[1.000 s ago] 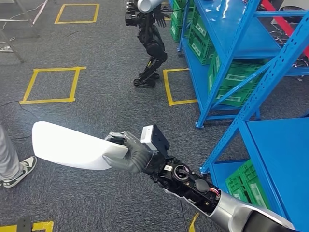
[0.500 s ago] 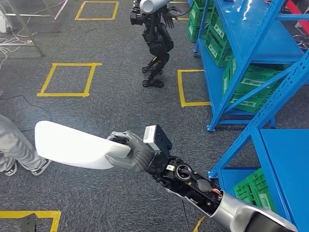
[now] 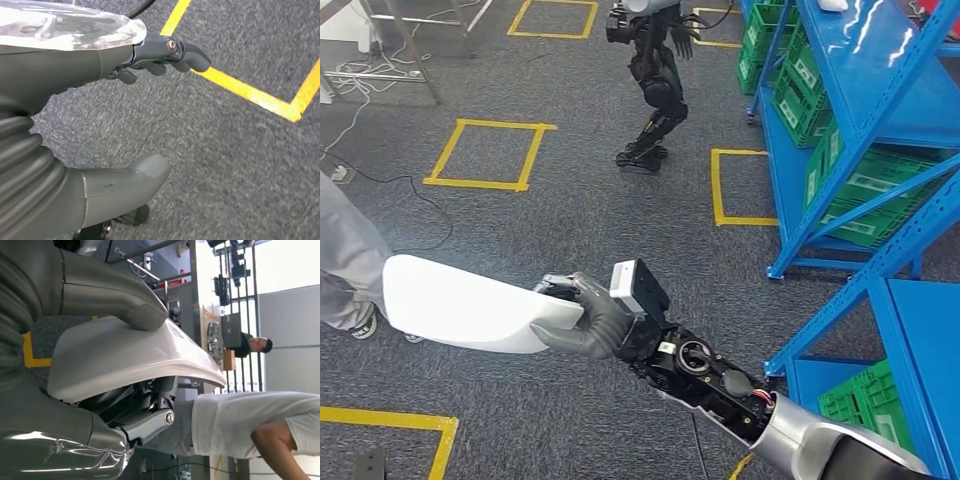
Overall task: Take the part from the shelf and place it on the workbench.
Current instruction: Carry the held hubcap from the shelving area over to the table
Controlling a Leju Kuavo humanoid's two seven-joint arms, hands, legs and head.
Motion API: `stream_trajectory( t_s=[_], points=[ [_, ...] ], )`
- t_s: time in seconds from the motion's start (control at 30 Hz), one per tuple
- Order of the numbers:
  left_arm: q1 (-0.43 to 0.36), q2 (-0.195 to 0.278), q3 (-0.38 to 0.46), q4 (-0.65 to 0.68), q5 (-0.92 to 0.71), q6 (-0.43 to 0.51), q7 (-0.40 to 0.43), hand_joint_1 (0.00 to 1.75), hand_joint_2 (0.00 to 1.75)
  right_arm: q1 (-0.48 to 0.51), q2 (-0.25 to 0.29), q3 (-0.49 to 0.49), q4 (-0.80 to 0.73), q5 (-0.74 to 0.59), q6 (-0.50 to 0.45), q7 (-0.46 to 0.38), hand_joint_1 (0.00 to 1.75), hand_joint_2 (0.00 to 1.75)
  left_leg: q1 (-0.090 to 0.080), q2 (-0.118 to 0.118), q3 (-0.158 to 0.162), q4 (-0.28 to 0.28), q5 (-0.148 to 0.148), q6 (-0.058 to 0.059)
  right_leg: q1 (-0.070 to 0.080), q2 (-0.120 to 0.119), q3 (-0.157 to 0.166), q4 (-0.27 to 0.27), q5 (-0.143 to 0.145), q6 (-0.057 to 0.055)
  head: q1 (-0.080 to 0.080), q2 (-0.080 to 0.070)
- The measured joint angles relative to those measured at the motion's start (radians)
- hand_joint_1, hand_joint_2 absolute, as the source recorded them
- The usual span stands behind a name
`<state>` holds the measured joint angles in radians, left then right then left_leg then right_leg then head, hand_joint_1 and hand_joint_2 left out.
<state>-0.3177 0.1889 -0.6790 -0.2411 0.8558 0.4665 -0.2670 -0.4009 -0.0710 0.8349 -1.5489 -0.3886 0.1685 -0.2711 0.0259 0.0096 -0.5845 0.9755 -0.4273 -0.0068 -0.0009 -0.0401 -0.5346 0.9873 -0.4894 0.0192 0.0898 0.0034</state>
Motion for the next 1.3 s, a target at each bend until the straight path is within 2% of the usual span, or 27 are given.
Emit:
stream_trajectory(
  t_s=[0.03,0.1,0.13,0.17,0.2,0.27,0.33,0.37,0.43,0.5,0.53,0.6,0.63,0.67,0.7,0.73,0.8,0.83,0.93,1.0,1.03,1.1,1.13,1.17,1.2,1.23,1.3],
  points=[
    [-0.001,0.0,0.0,0.0,0.0,0.0,0.0,0.0,1.75,0.0,0.0,0.0,0.0,0.0,0.0,0.0,1.75,1.75,0.001,-0.004,0.0,-0.001,0.001,0.004,-0.002,0.012,-0.019,0.044,-0.028,0.005,0.003,0.0],
    [-0.001,0.0,0.0,0.0,0.0,0.0,0.0,0.0,1.75,0.002,0.0,0.0,0.0,0.0,0.001,0.001,1.75,1.75,0.0,-0.013,0.0,-0.001,0.002,0.009,-0.003,0.029,-0.08,0.184,-0.095,0.01,0.008,0.0],
    [-0.001,0.0,0.0,0.0,0.001,0.0,0.0,0.0,1.75,0.005,0.0,0.0,0.0,0.0,0.001,0.003,1.75,1.75,-0.002,-0.018,0.0,-0.001,0.002,0.01,-0.003,0.032,-0.107,0.245,-0.114,0.01,0.01,0.0],
    [0.0,0.0,0.0,0.0,0.002,0.0,-0.001,0.0,1.75,0.007,0.0,0.0,0.0,0.0,0.001,0.004,1.75,1.75,-0.003,-0.025,0.0,-0.001,0.001,0.01,-0.003,0.033,-0.122,0.274,-0.114,0.008,0.011,0.0],
    [0.001,0.0,0.0,0.0,0.003,0.0,-0.002,0.0,1.75,0.009,0.0,0.0,-0.001,0.0,0.002,0.006,1.75,1.75,-0.004,-0.032,0.001,-0.001,0.001,0.01,-0.003,0.035,-0.118,0.262,-0.095,0.004,0.012,0.0],
    [0.002,-0.001,0.0,0.0,0.003,0.0,-0.005,0.0,1.75,0.01,0.0,0.0,-0.004,0.0,0.002,0.008,1.75,1.75,-0.005,-0.047,0.003,-0.001,0.001,0.01,0.0,0.049,-0.065,0.138,-0.022,-0.01,0.014,0.0],
    [0.002,-0.003,0.0,0.0,0.003,0.0,-0.007,0.0,1.75,0.009,0.0,0.0,-0.01,0.001,0.002,0.01,1.75,1.75,-0.007,-0.06,0.001,-0.001,0.003,0.006,0.003,0.071,-0.013,0.021,0.023,-0.023,0.013,0.0],
    [0.002,-0.003,0.0,0.0,0.003,0.0,-0.007,0.0,1.75,0.009,0.0,0.0,-0.013,0.002,0.001,0.011,1.75,1.75,-0.006,-0.065,-0.002,-0.001,0.005,0.002,0.005,0.077,0.0,-0.005,0.027,-0.027,0.013,0.0],
    [0.004,-0.003,0.0,0.0,0.003,-0.002,-0.007,0.0,1.75,0.01,0.0,0.0,-0.017,0.006,0.0,0.014,1.75,1.75,-0.005,-0.072,-0.008,-0.003,0.011,-0.01,0.004,0.07,0.01,-0.021,0.025,-0.032,0.013,0.0],
    [0.004,-0.003,0.0,0.0,0.001,-0.003,-0.007,0.0,1.75,0.01,0.0,0.0,-0.019,0.01,-0.003,0.017,1.75,1.75,-0.007,-0.055,-0.02,0.015,-0.003,-0.02,-0.001,0.057,0.017,-0.04,0.034,-0.038,0.008,0.0],
    [0.002,-0.004,0.0,0.0,0.001,-0.002,-0.009,0.0,1.75,0.01,0.0,0.0,-0.02,0.011,-0.005,0.018,1.75,1.75,-0.007,-0.042,-0.038,0.052,-0.028,-0.024,-0.004,0.05,0.019,-0.048,0.04,-0.041,0.003,0.0],
    [-0.003,-0.005,0.0,0.0,0.002,0.005,-0.018,0.0,1.75,0.013,0.0,0.0,-0.021,0.015,-0.01,0.021,1.75,1.75,-0.007,-0.024,-0.095,0.178,-0.092,-0.031,-0.001,0.037,0.017,-0.051,0.043,-0.046,-0.007,0.0],
    [-0.003,-0.005,0.0,0.0,0.003,0.009,-0.024,0.0,1.75,0.016,0.0,0.0,-0.021,0.017,-0.012,0.023,1.75,1.75,-0.006,-0.022,-0.122,0.237,-0.114,-0.034,0.0,0.03,0.016,-0.051,0.043,-0.046,-0.008,0.0],
    [-0.003,-0.006,0.0,0.0,0.003,0.013,-0.029,0.0,1.75,0.019,0.0,0.0,-0.021,0.018,-0.014,0.025,1.75,1.75,-0.006,-0.021,-0.135,0.266,-0.118,-0.037,0.001,0.023,0.015,-0.05,0.043,-0.046,-0.009,0.0],
    [-0.002,-0.007,0.0,0.0,0.003,0.016,-0.033,0.0,1.75,0.021,0.0,0.0,-0.021,0.019,-0.016,0.026,1.75,1.75,-0.006,-0.018,-0.128,0.256,-0.103,-0.039,0.0,0.017,0.014,-0.049,0.042,-0.046,-0.009,0.0],
    [-0.002,-0.007,0.0,0.0,0.0,0.016,-0.035,0.0,1.75,0.021,0.0,0.0,-0.021,0.019,-0.019,0.027,1.75,1.75,-0.005,-0.013,-0.102,0.208,-0.073,-0.04,0.0,0.011,0.013,-0.046,0.041,-0.044,-0.01,0.0],
    [-0.006,-0.006,-0.001,0.0,-0.016,0.008,-0.034,0.0,1.75,0.02,0.0,0.0,-0.021,0.02,-0.023,0.028,1.75,1.75,-0.005,0.009,-0.031,0.07,-0.017,-0.038,0.003,0.0,0.011,-0.036,0.034,-0.036,-0.012,0.0],
    [-0.008,-0.005,-0.001,0.0,-0.026,0.0,-0.028,0.0,1.75,0.02,0.0,0.0,-0.021,0.02,-0.023,0.028,1.75,1.75,-0.006,0.015,-0.008,0.024,-0.004,-0.031,0.006,-0.004,0.01,-0.031,0.03,-0.032,-0.012,0.0],
    [-0.011,-0.003,-0.004,0.0,-0.044,-0.052,0.017,0.0,1.75,0.019,0.0,0.0,-0.021,0.021,-0.024,0.026,1.75,1.75,-0.01,0.005,0.002,-0.002,0.0,-0.007,0.01,-0.014,0.008,-0.026,0.025,-0.02,-0.007,0.0],
    [-0.012,0.001,-0.006,0.0,-0.046,-0.093,0.045,0.0,1.75,0.019,0.0,-0.001,-0.021,0.02,-0.023,0.023,1.75,1.75,-0.008,-0.003,0.003,-0.004,0.003,0.004,0.007,-0.003,-0.003,0.0,0.003,-0.009,-0.003,0.0],
    [-0.014,0.002,-0.008,0.0,-0.046,-0.104,0.051,0.0,1.75,0.019,0.0,-0.001,-0.021,0.019,-0.023,0.022,1.75,1.75,-0.005,-0.006,0.003,-0.005,0.004,0.009,0.004,0.009,-0.021,0.041,-0.023,-0.004,0.0,0.0],
    [-0.015,0.004,-0.015,0.0,-0.046,-0.113,0.055,0.0,1.75,0.02,0.0,-0.001,-0.021,0.019,-0.023,0.02,1.75,1.75,-0.005,-0.014,0.002,-0.005,0.005,0.013,0.0,0.028,-0.08,0.18,-0.092,0.005,0.007,0.0],
    [-0.015,0.005,-0.018,0.0,-0.046,-0.114,0.057,0.0,1.75,0.022,-0.001,-0.001,-0.02,0.018,-0.023,0.02,1.75,1.75,-0.005,-0.019,0.002,-0.005,0.005,0.014,0.0,0.03,-0.109,0.246,-0.115,0.007,0.008,0.0],
    [-0.015,0.006,-0.02,0.0,-0.046,-0.115,0.058,0.0,1.75,0.023,-0.001,-0.001,-0.02,0.018,-0.023,0.02,1.75,1.75,-0.005,-0.025,0.002,-0.005,0.005,0.014,-0.001,0.031,-0.126,0.282,-0.12,0.007,0.009,0.0],
    [-0.015,0.006,-0.021,0.0,-0.046,-0.116,0.059,0.0,1.75,0.024,-0.001,-0.001,-0.02,0.018,-0.022,0.02,1.75,1.75,-0.005,-0.032,0.003,-0.005,0.005,0.014,-0.001,0.033,-0.123,0.274,-0.104,0.005,0.01,0.0],
    [-0.015,0.006,-0.022,0.0,-0.046,-0.116,0.059,0.0,1.75,0.024,-0.001,-0.001,-0.02,0.018,-0.022,0.02,1.75,1.75,-0.005,-0.039,0.005,-0.005,0.005,0.013,0.0,0.036,-0.1,0.223,-0.069,0.002,0.011,0.0],
    [-0.017,0.007,-0.025,0.0,-0.046,-0.116,0.06,0.0,1.75,0.023,-0.001,-0.001,-0.02,0.018,-0.022,0.019,1.75,1.75,-0.006,-0.053,0.007,-0.005,0.005,0.011,0.0,0.062,-0.033,0.075,0.003,-0.01,0.012,0.0]
  ],
)
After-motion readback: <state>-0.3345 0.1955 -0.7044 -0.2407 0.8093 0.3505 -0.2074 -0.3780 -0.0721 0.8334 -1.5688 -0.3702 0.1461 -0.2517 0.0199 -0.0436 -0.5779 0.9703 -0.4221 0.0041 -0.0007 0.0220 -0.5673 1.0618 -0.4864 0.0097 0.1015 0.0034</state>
